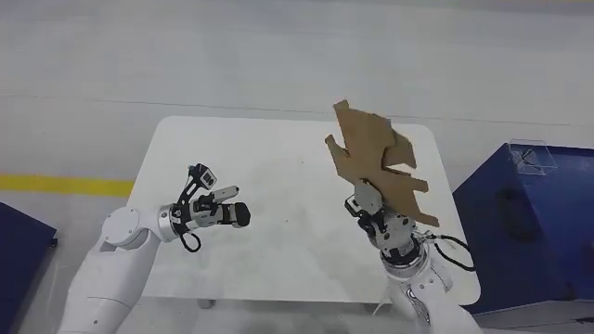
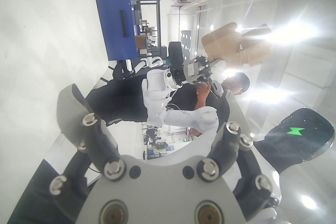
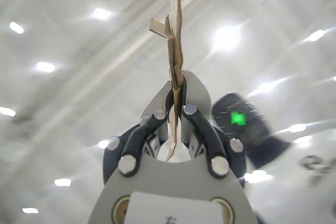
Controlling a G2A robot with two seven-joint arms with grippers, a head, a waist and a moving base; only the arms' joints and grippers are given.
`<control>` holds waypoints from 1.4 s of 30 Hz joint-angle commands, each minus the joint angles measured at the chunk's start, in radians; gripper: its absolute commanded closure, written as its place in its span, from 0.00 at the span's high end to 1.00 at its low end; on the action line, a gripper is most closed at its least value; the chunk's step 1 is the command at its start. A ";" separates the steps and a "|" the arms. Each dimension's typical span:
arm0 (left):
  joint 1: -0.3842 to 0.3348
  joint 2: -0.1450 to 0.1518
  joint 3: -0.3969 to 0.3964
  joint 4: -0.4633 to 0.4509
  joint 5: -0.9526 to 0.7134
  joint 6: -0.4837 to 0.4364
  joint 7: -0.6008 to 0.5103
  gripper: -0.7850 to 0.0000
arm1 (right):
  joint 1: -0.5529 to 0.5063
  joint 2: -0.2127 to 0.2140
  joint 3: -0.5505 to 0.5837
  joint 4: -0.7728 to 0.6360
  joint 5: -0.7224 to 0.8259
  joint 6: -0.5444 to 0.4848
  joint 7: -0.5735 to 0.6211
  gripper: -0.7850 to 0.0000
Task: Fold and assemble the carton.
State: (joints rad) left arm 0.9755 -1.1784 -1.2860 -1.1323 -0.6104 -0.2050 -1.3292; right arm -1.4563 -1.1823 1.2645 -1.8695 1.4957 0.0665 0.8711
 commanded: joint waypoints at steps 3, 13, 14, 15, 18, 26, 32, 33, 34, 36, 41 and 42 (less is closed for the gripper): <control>0.000 0.006 -0.027 -0.018 -0.014 0.030 0.020 1.00 | -0.018 0.029 0.122 0.008 -0.806 -0.179 0.007 0.00; 0.005 0.039 -0.079 -0.139 -0.065 0.318 -0.128 1.00 | -0.068 0.058 0.181 -0.007 -1.179 -0.129 0.021 0.00; 0.012 0.040 -0.067 -0.160 -0.048 0.330 -0.131 1.00 | -0.066 0.058 0.173 -0.007 -1.178 -0.126 0.024 0.00; 0.019 0.041 -0.054 -0.180 -0.022 0.334 -0.127 1.00 | -0.063 0.057 0.163 -0.006 -1.178 -0.125 0.026 0.00; 0.035 0.044 -0.013 -0.223 0.070 0.316 -0.107 1.00 | -0.051 0.055 0.133 -0.003 -1.161 -0.127 0.030 0.00; 0.050 0.043 0.035 -0.255 0.044 0.298 -0.115 0.47 | -0.033 0.054 0.102 0.000 -1.142 -0.130 0.021 0.00; 0.054 0.038 0.070 -0.257 0.013 0.282 -0.104 0.00 | -0.013 0.053 0.084 0.027 -1.108 -0.126 0.019 0.00; 0.052 0.038 0.074 -0.254 0.007 0.281 -0.103 0.00 | -0.011 0.053 0.082 0.030 -1.103 -0.130 0.015 0.00; 0.049 0.037 0.077 -0.251 0.005 0.278 -0.099 0.00 | -0.010 0.052 0.080 0.032 -1.099 -0.131 0.013 0.00; 0.044 0.037 0.082 -0.247 0.015 0.268 -0.084 0.00 | -0.008 0.052 0.077 0.037 -1.078 -0.130 0.008 0.00; 0.036 0.037 0.092 -0.244 0.008 0.237 -0.074 0.00 | 0.005 0.050 0.083 0.066 -1.033 -0.152 -0.019 1.00; 0.036 0.037 0.093 -0.246 0.002 0.233 -0.075 0.00 | 0.011 0.049 0.087 0.082 -1.016 -0.156 -0.025 1.00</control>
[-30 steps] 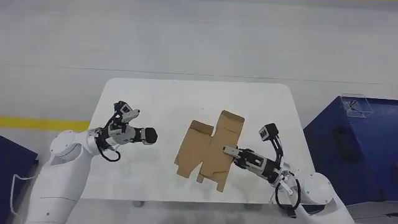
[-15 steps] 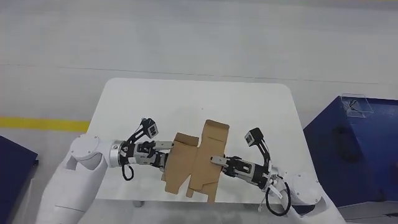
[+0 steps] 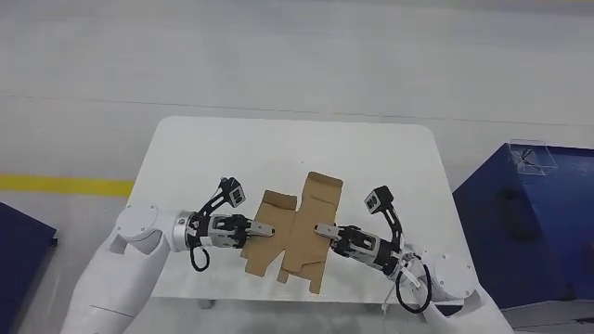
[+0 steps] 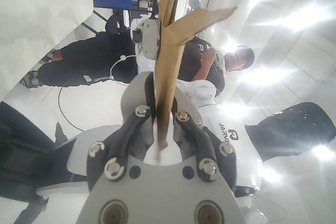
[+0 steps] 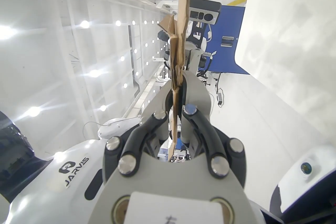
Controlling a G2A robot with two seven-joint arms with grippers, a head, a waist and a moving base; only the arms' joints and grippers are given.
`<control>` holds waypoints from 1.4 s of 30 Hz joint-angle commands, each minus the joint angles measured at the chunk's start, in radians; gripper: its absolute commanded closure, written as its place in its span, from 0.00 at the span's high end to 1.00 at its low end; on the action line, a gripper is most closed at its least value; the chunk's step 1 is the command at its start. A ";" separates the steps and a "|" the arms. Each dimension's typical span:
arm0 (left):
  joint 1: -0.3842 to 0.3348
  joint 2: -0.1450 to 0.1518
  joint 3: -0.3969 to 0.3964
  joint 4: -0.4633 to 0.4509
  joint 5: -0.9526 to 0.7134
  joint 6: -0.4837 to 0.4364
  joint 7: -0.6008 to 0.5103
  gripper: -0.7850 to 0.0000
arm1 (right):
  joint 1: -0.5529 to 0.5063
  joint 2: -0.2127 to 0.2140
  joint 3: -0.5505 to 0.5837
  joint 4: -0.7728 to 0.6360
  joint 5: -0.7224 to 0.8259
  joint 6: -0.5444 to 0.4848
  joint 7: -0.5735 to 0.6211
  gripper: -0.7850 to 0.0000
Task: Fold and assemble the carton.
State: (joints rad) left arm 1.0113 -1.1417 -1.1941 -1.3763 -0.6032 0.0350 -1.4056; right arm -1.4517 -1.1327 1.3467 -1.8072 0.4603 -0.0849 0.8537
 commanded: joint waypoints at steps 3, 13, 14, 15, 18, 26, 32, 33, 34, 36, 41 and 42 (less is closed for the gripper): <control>-0.001 0.000 -0.002 -0.006 -0.020 -0.027 0.004 0.00 | 0.027 -0.005 0.024 0.082 0.136 -0.008 -0.029 1.00; 0.003 0.002 0.016 -0.025 -0.006 -0.124 -0.019 0.00 | 0.103 -0.020 0.011 0.218 0.399 0.110 -0.015 0.17; 0.002 0.003 0.017 -0.026 -0.002 -0.128 -0.017 0.00 | 0.105 -0.021 0.004 0.218 0.398 0.111 -0.013 0.00; 0.003 0.003 0.018 -0.027 -0.002 -0.130 -0.015 0.00 | 0.107 -0.021 -0.001 0.218 0.396 0.116 -0.011 0.00; 0.002 0.004 0.020 -0.027 -0.003 -0.136 -0.010 0.00 | 0.111 -0.023 -0.010 0.213 0.392 0.114 -0.015 0.00; 0.003 0.008 0.019 -0.020 -0.002 -0.148 -0.009 0.00 | 0.107 -0.026 -0.029 0.205 0.368 0.112 -0.031 0.00; 0.003 0.014 0.005 -0.014 0.022 -0.175 0.002 0.87 | 0.102 -0.027 -0.032 0.198 0.365 0.109 -0.049 0.00; 0.003 0.014 0.005 -0.014 0.022 -0.175 0.002 1.00 | 0.102 -0.027 -0.032 0.198 0.365 0.109 -0.049 0.00; 0.003 0.014 0.005 -0.014 0.022 -0.175 0.002 1.00 | 0.102 -0.027 -0.032 0.198 0.365 0.109 -0.049 0.00; 0.003 0.014 0.005 -0.014 0.022 -0.175 0.002 1.00 | 0.102 -0.027 -0.032 0.198 0.365 0.109 -0.049 0.00; 0.003 0.014 0.005 -0.014 0.022 -0.175 0.002 1.00 | 0.102 -0.027 -0.032 0.198 0.365 0.109 -0.049 0.00; 0.003 0.014 0.005 -0.014 0.022 -0.175 0.002 1.00 | 0.102 -0.027 -0.032 0.198 0.365 0.109 -0.049 0.00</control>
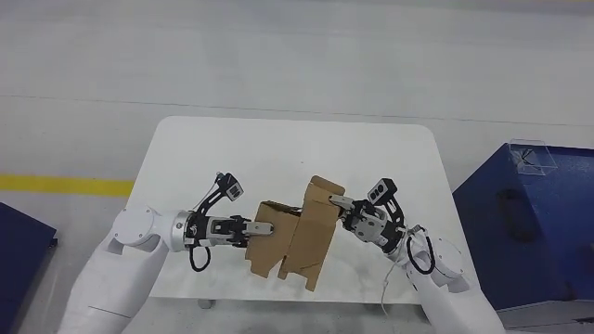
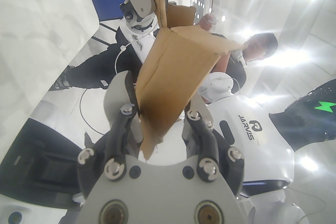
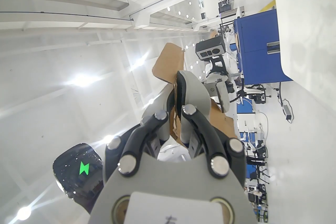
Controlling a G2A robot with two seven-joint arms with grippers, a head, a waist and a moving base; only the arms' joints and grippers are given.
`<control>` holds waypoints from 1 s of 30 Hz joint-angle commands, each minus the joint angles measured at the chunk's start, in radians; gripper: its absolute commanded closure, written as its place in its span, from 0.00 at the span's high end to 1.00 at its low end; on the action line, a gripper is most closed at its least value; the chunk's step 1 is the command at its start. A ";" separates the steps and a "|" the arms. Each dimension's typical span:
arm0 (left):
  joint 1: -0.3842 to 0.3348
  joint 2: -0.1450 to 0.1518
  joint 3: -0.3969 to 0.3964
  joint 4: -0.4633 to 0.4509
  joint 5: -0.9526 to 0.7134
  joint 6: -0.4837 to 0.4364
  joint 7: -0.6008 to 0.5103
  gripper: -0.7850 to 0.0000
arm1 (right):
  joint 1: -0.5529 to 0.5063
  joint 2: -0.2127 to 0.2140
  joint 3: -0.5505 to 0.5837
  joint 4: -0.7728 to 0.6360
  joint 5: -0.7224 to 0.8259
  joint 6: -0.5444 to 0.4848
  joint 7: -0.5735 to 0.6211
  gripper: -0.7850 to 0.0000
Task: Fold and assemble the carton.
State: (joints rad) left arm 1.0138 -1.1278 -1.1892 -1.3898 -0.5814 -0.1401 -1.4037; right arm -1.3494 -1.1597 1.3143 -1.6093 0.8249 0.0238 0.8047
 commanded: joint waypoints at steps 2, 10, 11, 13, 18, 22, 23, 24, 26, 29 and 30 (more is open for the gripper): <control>0.000 0.000 0.000 0.000 0.000 0.000 0.000 1.00 | 0.000 0.000 0.000 0.000 0.000 0.000 0.000 0.00; 0.027 0.012 -0.040 -0.146 0.031 -0.207 -0.064 1.00 | -0.006 -0.006 -0.017 -0.066 -0.055 -0.025 -0.118 0.00; 0.027 0.014 -0.038 -0.170 0.046 -0.211 -0.065 1.00 | -0.008 -0.007 -0.022 -0.072 -0.069 -0.034 -0.138 0.00; 0.031 0.018 -0.030 -0.229 0.083 -0.231 -0.046 1.00 | -0.009 -0.010 -0.034 -0.079 -0.098 -0.056 -0.174 0.00; 0.041 0.031 0.005 -0.284 0.097 -0.266 -0.010 1.00 | -0.004 -0.019 -0.078 -0.079 -0.158 -0.089 -0.227 0.00; 0.009 0.034 0.058 -0.261 0.089 -0.275 -0.001 1.00 | 0.002 -0.027 -0.114 -0.079 -0.155 -0.087 -0.240 0.00; -0.001 0.035 0.072 -0.252 0.089 -0.282 0.006 1.00 | 0.003 -0.028 -0.118 -0.080 -0.149 -0.084 -0.242 0.00; -0.012 0.035 0.085 -0.241 0.090 -0.288 0.012 1.00 | 0.005 -0.029 -0.120 -0.080 -0.146 -0.082 -0.245 0.00; -0.037 0.036 0.105 -0.224 0.097 -0.299 0.023 1.00 | 0.008 -0.030 -0.118 -0.083 -0.142 -0.079 -0.251 0.00; -0.058 0.040 0.118 -0.202 0.082 -0.315 0.038 1.00 | 0.015 -0.030 -0.100 -0.081 -0.136 -0.074 -0.258 0.00; -0.064 0.042 0.118 -0.196 0.076 -0.317 0.041 1.00 | 0.018 -0.030 -0.091 -0.080 -0.130 -0.071 -0.260 0.00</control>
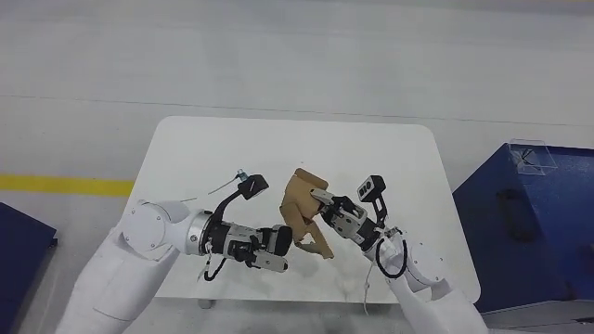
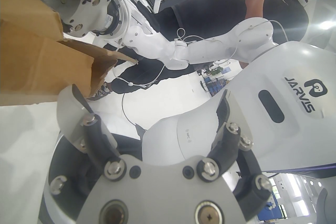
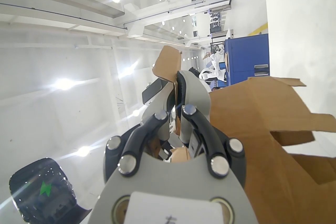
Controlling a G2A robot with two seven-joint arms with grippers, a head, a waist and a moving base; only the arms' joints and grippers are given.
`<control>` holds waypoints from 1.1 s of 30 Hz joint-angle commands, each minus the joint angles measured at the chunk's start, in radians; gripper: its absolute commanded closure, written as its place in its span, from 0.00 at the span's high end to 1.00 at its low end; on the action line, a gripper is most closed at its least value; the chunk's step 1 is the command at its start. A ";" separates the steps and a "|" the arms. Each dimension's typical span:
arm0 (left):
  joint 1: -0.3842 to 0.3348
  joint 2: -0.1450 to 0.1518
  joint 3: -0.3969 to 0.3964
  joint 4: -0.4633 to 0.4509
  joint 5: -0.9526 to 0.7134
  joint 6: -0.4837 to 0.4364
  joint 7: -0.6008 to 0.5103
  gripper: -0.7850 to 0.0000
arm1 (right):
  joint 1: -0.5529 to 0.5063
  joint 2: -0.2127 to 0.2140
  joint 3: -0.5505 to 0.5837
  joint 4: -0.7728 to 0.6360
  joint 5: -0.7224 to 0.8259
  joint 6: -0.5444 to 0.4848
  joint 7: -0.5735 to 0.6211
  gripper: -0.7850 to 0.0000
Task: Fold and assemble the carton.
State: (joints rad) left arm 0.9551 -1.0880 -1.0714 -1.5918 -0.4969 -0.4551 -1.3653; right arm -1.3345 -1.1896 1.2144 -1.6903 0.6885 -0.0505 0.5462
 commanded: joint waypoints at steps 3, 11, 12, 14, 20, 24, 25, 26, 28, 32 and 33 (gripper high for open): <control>-0.010 0.012 -0.010 0.016 -0.032 -0.008 0.009 1.00 | 0.012 0.002 0.040 0.002 0.020 0.006 -0.006 0.00; 0.027 0.057 -0.126 0.034 -0.060 -0.056 0.056 1.00 | 0.036 0.010 0.143 0.005 0.091 0.069 -0.002 0.00; 0.034 0.064 -0.157 0.053 -0.018 -0.087 0.087 1.00 | 0.042 0.013 0.148 -0.002 0.060 0.073 0.002 0.00; 0.038 0.067 -0.167 0.061 -0.003 -0.096 0.096 1.00 | 0.045 0.015 0.148 -0.006 0.021 0.069 0.005 0.00; 0.038 0.067 -0.167 0.061 -0.003 -0.096 0.096 1.00 | 0.042 0.014 0.145 -0.012 0.029 0.069 0.004 0.00; 0.055 0.072 -0.234 0.030 0.237 -0.210 0.282 1.00 | 0.056 0.001 0.131 -0.014 0.187 0.046 0.012 0.00; 0.077 0.070 -0.236 0.006 0.259 -0.253 0.335 1.00 | 0.063 -0.004 0.130 -0.008 0.255 0.033 0.020 0.00; 0.097 0.069 -0.239 -0.013 0.284 -0.298 0.378 1.00 | 0.069 -0.009 0.128 0.002 0.310 0.024 0.023 0.00; 0.128 0.065 -0.257 -0.039 0.373 -0.384 0.480 1.00 | 0.083 -0.016 0.126 0.018 0.373 -0.012 0.033 0.00; 0.176 0.052 -0.296 -0.100 0.702 -0.466 0.678 1.00 | 0.100 -0.028 0.111 0.043 0.496 -0.002 0.014 0.00; 0.176 0.052 -0.296 -0.100 0.702 -0.466 0.678 1.00 | 0.103 -0.029 0.109 0.044 0.494 0.009 0.011 0.00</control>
State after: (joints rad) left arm 1.1279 -1.0347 -1.3640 -1.6864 0.1377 -0.9234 -0.7122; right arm -1.2346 -1.2177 1.3260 -1.6473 1.1765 -0.0547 0.5625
